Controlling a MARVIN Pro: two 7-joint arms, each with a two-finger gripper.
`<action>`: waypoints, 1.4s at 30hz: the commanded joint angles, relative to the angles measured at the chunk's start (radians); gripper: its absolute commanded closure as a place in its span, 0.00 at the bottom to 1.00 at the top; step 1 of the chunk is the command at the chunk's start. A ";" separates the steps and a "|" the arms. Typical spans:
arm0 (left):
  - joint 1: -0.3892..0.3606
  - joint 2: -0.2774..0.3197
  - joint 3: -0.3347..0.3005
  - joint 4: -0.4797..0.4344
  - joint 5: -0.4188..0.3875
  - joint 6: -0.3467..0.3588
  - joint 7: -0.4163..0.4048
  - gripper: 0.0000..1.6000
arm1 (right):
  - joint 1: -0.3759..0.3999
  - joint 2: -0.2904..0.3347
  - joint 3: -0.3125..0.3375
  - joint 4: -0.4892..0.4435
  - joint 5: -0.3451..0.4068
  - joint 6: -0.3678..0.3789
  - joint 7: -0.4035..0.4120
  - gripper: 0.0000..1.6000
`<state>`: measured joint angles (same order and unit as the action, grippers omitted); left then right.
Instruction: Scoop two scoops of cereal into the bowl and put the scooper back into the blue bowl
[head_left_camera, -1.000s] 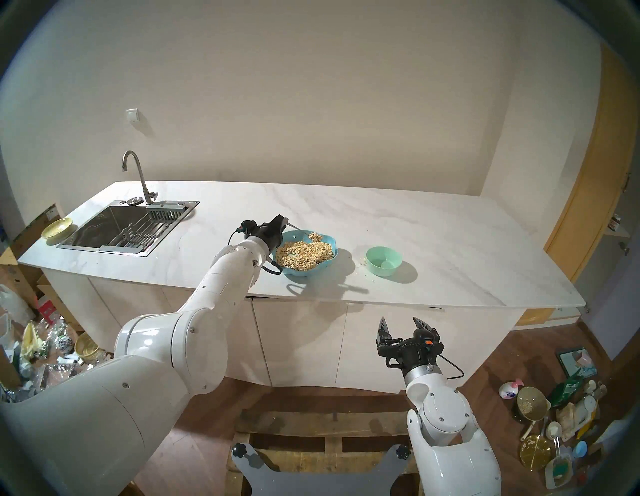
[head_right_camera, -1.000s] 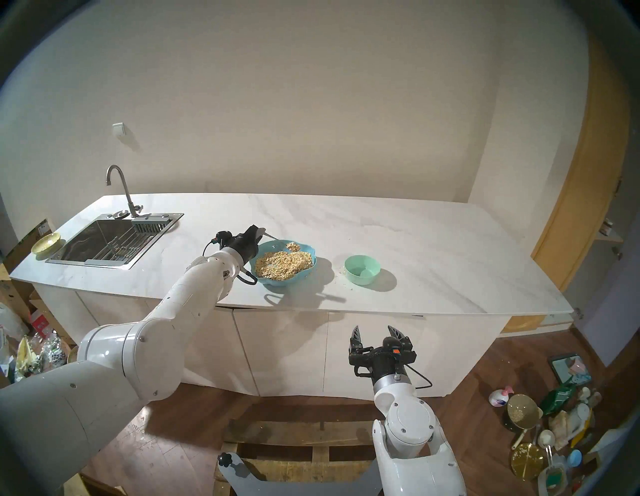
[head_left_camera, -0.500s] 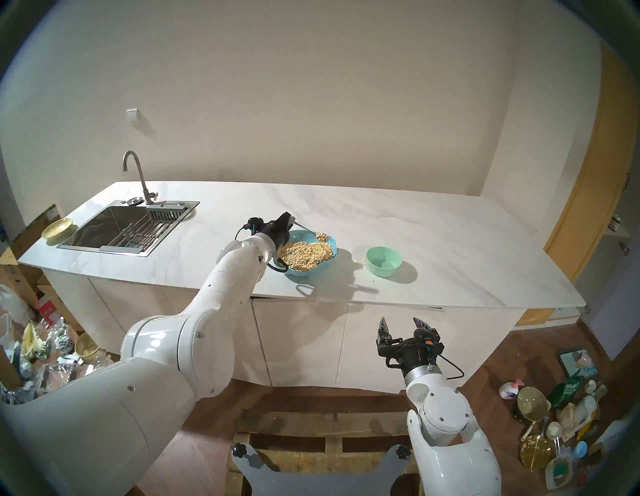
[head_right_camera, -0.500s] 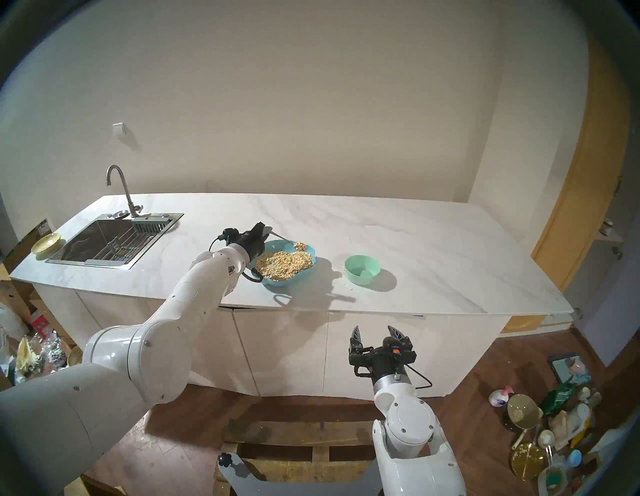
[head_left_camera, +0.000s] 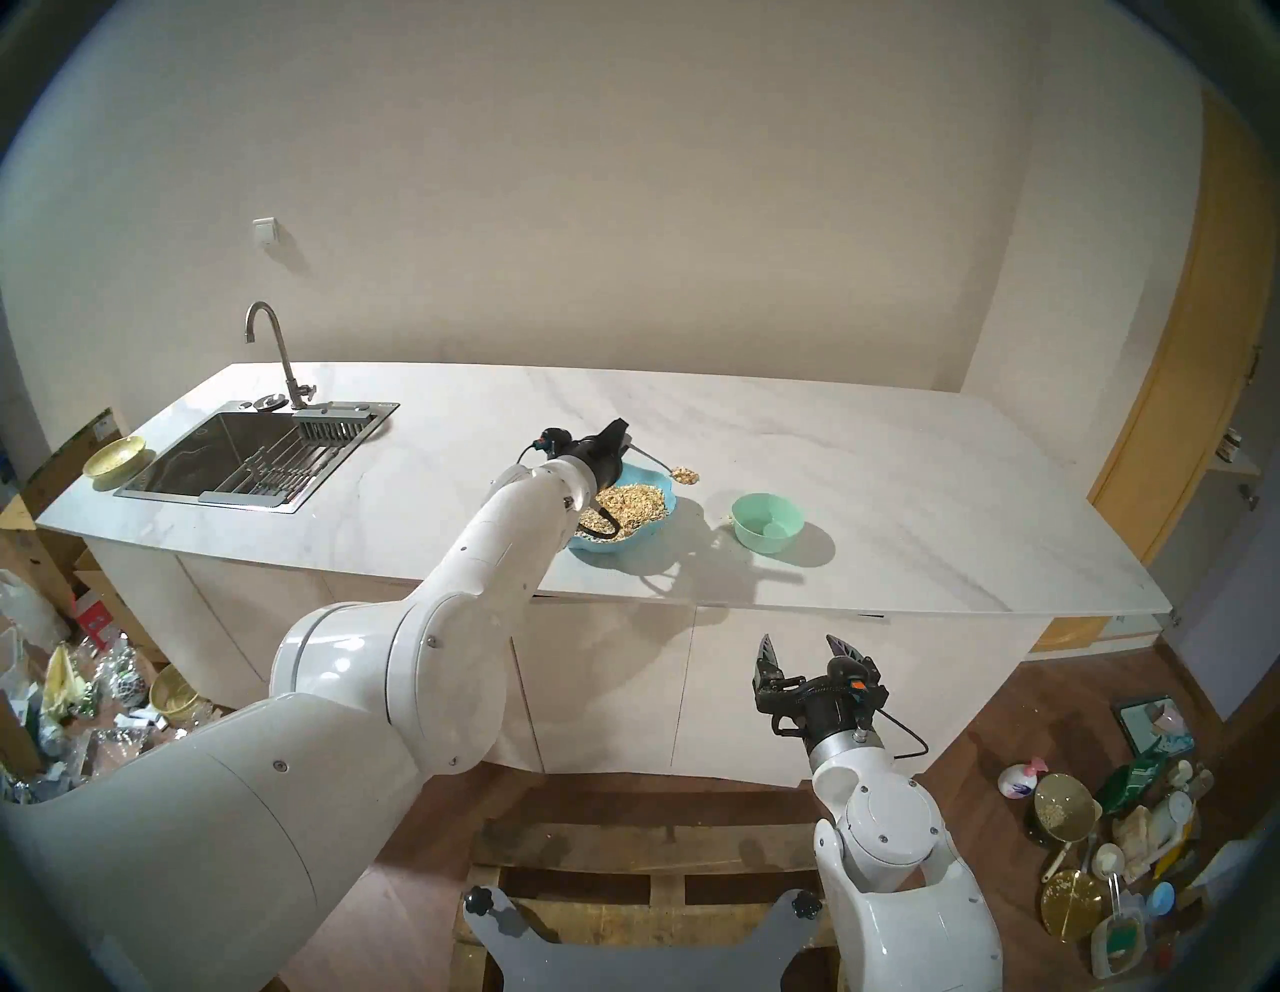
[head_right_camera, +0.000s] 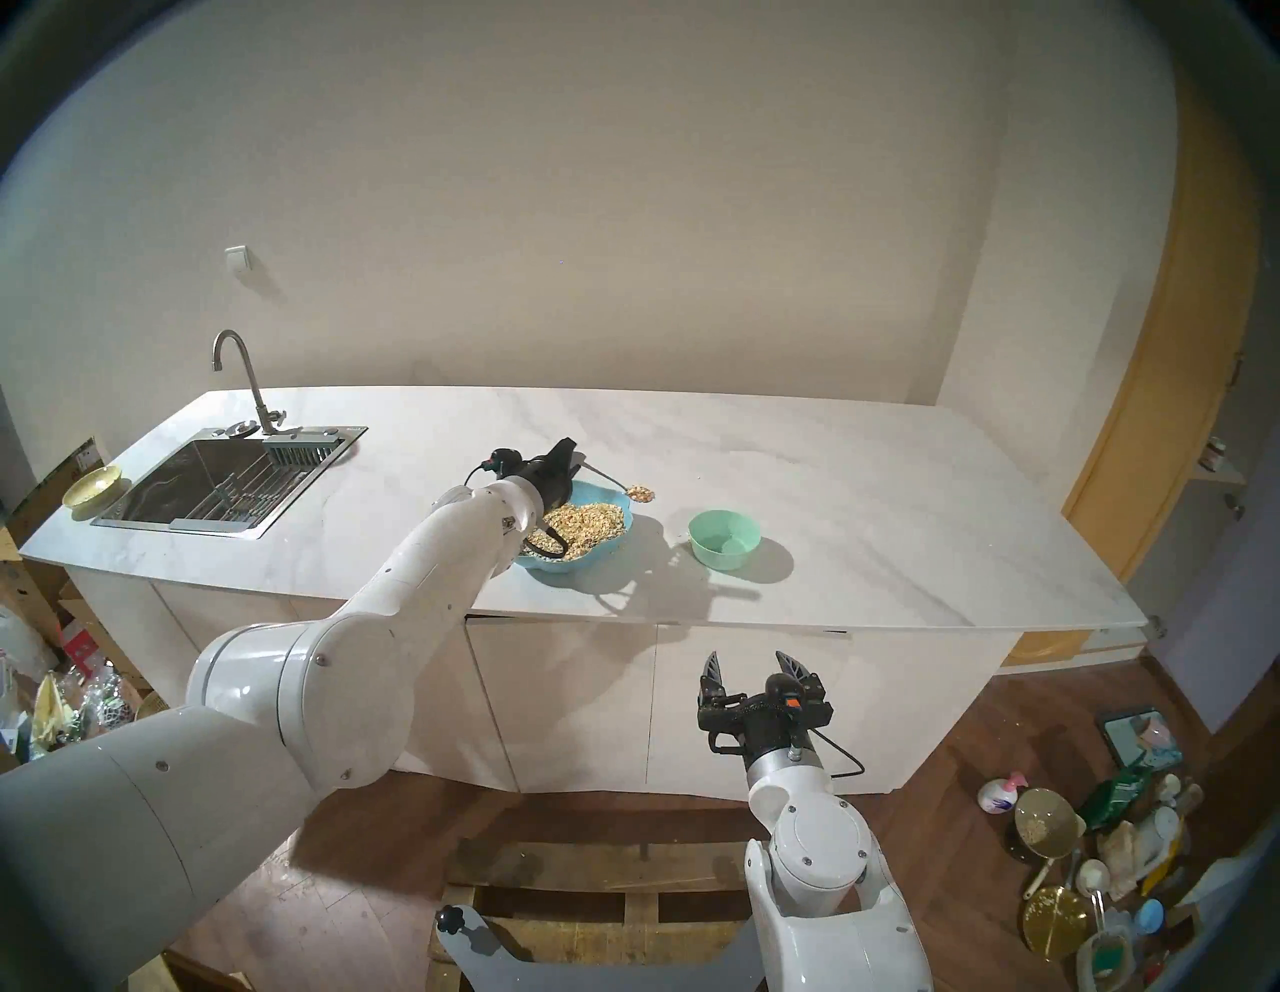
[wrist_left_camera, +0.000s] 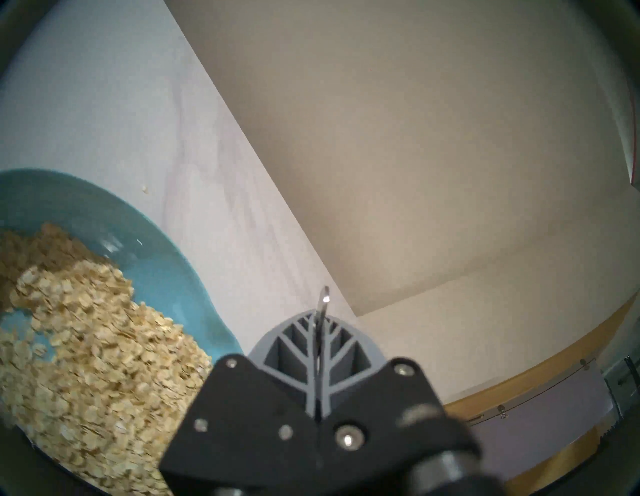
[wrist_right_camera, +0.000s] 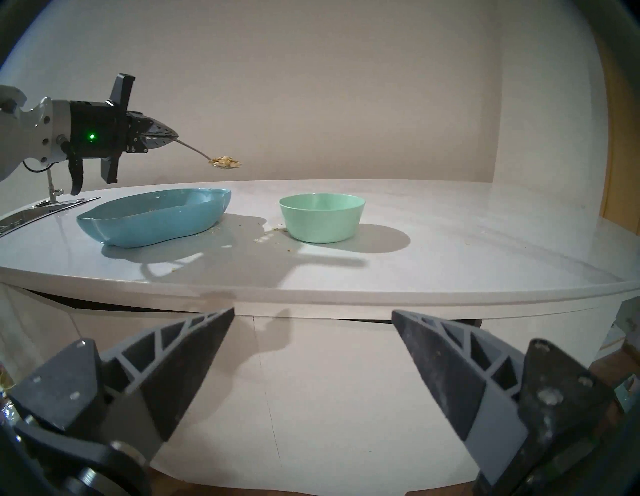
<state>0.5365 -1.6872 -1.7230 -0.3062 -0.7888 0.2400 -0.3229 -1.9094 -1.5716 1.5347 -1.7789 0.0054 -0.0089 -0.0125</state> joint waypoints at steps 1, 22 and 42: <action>-0.079 -0.045 0.012 0.028 0.005 -0.032 0.011 1.00 | 0.006 -0.001 0.000 -0.023 0.000 -0.006 -0.001 0.00; -0.134 -0.148 0.046 0.116 0.004 -0.089 0.078 1.00 | 0.008 -0.001 0.000 -0.021 0.000 -0.006 0.000 0.00; -0.154 -0.190 0.106 0.135 0.042 -0.106 0.075 1.00 | 0.007 -0.001 0.000 -0.022 0.000 -0.006 -0.001 0.00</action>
<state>0.4245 -1.8609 -1.6260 -0.1494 -0.7525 0.1432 -0.2171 -1.9088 -1.5716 1.5347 -1.7775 0.0054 -0.0089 -0.0125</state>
